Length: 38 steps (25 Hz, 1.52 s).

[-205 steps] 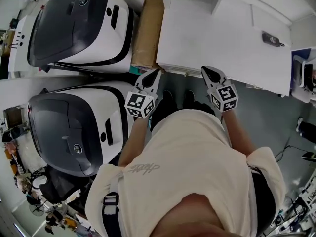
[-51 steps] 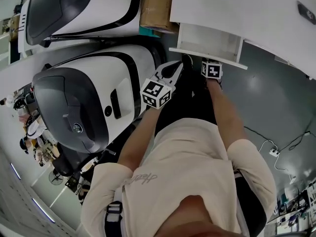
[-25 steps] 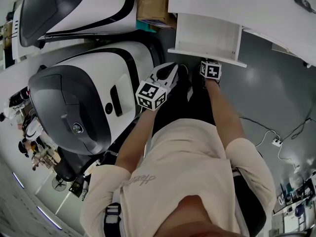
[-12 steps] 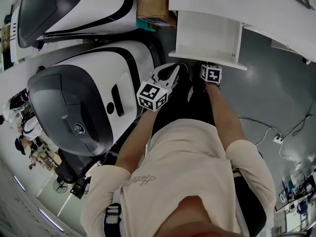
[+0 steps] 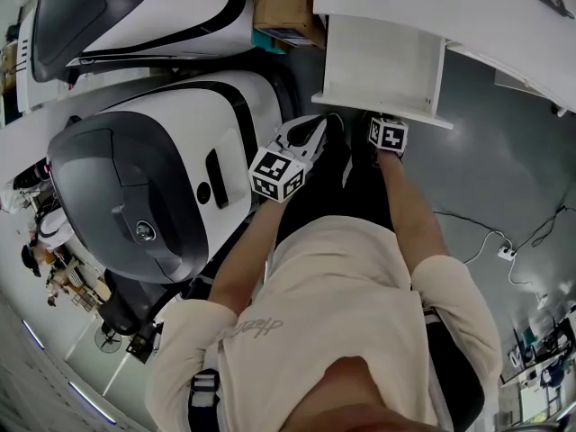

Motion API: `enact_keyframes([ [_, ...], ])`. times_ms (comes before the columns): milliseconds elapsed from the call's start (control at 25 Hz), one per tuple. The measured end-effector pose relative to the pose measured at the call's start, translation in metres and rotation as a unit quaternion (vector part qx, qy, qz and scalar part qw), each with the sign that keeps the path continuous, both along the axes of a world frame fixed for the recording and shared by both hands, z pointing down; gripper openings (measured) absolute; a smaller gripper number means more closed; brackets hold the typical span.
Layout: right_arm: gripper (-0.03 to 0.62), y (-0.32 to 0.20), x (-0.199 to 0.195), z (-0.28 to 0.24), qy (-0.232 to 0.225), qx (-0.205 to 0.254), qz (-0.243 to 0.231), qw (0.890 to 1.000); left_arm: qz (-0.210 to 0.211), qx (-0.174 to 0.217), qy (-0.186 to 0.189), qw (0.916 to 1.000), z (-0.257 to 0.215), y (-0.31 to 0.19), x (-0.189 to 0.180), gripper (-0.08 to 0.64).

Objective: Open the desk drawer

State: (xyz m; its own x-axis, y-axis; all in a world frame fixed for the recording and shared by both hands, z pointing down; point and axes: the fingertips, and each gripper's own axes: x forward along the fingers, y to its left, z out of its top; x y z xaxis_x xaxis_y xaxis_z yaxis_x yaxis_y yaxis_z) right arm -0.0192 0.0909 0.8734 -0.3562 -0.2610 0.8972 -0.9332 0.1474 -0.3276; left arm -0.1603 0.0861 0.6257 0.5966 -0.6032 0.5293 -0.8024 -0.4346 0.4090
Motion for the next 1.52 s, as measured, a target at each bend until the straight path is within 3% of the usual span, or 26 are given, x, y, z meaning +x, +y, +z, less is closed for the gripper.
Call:
enact_keyframes([
  [520,0.072,-0.001,0.002,-0.003,0.011,0.004,-0.005,1.000,0.019,0.008,0.003,0.9998,-0.003,0.004,-0.007,0.000],
  [880,0.086,0.002,0.000,-0.006,-0.024,-0.019,0.016,0.999,0.041,0.020,0.011,0.9989,-0.005,0.006,-0.012,0.000],
  [1000,0.164,0.009,0.000,-0.018,-0.037,-0.014,0.018,0.999,0.049,0.019,0.015,0.9985,-0.005,0.006,-0.009,0.000],
  [1280,0.163,0.033,0.014,-0.083,-0.066,0.036,-0.032,0.997,0.043,0.012,0.040,0.9982,-0.014,-0.002,0.010,0.000],
  [1320,0.156,0.036,0.018,-0.097,-0.071,0.047,-0.042,0.995,0.040,0.012,0.044,0.9981,-0.019,-0.004,0.015,0.000],
  [1400,0.070,0.041,0.028,-0.125,-0.082,0.065,-0.050,0.993,0.036,0.019,0.048,0.9980,-0.032,-0.006,0.024,0.000],
  [1480,0.068,0.041,0.039,-0.150,-0.093,0.080,-0.044,0.991,0.030,0.029,0.054,0.9977,-0.048,-0.009,0.030,0.000],
  [1520,0.035,0.039,0.044,-0.162,-0.099,0.088,-0.037,0.991,0.026,0.032,0.060,0.9973,-0.055,-0.011,0.032,0.000],
])
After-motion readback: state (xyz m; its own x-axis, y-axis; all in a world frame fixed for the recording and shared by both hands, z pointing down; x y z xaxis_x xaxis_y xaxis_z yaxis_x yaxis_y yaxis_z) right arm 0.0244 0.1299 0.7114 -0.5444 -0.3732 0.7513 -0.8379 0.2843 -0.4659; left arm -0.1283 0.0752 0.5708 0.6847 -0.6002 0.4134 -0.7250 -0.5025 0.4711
